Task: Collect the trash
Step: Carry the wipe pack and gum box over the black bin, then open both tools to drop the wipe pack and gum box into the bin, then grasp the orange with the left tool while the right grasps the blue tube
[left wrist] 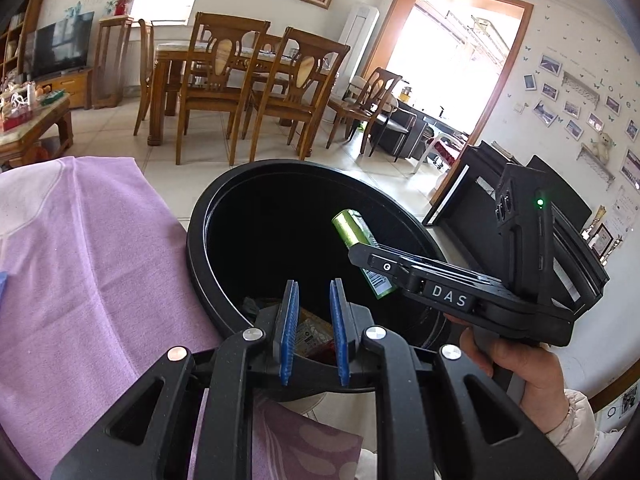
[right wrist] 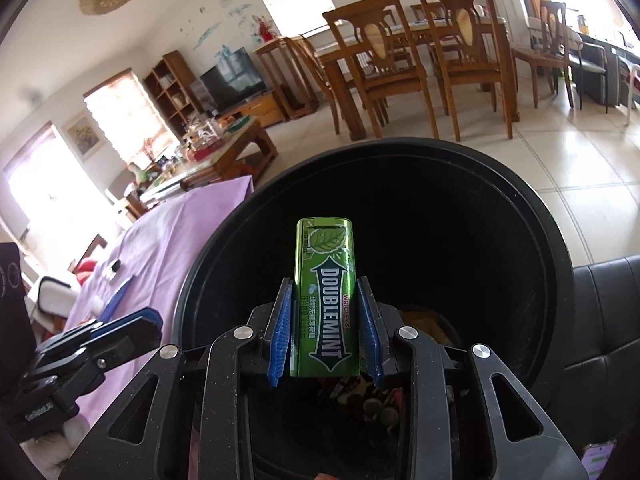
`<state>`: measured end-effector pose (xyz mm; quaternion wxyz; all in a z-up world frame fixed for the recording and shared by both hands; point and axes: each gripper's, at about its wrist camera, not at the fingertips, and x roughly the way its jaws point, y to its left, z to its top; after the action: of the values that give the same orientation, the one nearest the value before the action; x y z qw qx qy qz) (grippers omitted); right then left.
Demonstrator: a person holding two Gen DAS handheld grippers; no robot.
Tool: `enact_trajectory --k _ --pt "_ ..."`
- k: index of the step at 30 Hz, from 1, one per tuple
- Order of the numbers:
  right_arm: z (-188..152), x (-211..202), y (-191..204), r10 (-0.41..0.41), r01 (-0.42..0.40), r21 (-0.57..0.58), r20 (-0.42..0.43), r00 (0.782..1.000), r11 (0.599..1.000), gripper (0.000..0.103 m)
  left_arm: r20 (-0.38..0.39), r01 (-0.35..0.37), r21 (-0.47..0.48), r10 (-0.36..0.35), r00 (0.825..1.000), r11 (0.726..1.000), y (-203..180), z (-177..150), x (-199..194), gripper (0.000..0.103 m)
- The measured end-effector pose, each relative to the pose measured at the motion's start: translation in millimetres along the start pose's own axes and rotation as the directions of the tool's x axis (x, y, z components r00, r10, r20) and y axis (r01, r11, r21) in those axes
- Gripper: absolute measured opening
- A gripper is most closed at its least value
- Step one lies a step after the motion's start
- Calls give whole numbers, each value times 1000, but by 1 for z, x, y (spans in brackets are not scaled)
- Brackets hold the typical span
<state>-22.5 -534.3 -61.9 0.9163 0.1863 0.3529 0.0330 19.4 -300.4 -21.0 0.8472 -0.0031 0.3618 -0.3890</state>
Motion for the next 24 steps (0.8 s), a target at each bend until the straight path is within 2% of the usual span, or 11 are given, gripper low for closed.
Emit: enact_trajectory --k 2,6,13,14,15,16,17,21,22,24 --pt "-1 1 2 -5 5 -6 -1 1000 1000 32 5 -14 8 14 1000 1000 -4 0 -2 20" --pt "3 0 10 -4 4 -17 11 1000 1000 45 16 -64 42 64 998 997 -11 -1 -10 20" --pt "3 -5 28 -9 10 -50 28 1000 999 46 58 -145 84 140 988 986 -13 -9 -31 21" --pt "3 -5 33 -8 10 -57 26 1000 998 47 62 -153 85 148 987 985 -12 -9 -34 27" --pt "3 -5 37 -8 9 -63 26 1000 998 55 71 -165 84 159 985 983 -11 -11 -38 34" --pt "3 -5 40 -7 8 -67 27 1000 998 57 79 -173 80 167 983 982 -9 -11 -42 53" --pt "3 -4 44 -6 8 -73 28 1000 997 60 95 -190 77 182 979 979 -7 -12 -46 67" --pt "4 -3 65 11 -8 -91 33 999 996 80 125 -241 74 231 965 968 4 -15 -64 79" --pt "5 -3 70 23 -20 -94 31 999 995 82 133 -253 65 243 961 965 9 -17 -69 85" --pt "6 0 84 41 -38 -110 27 999 993 90 147 -289 50 280 949 956 19 -20 -80 90"
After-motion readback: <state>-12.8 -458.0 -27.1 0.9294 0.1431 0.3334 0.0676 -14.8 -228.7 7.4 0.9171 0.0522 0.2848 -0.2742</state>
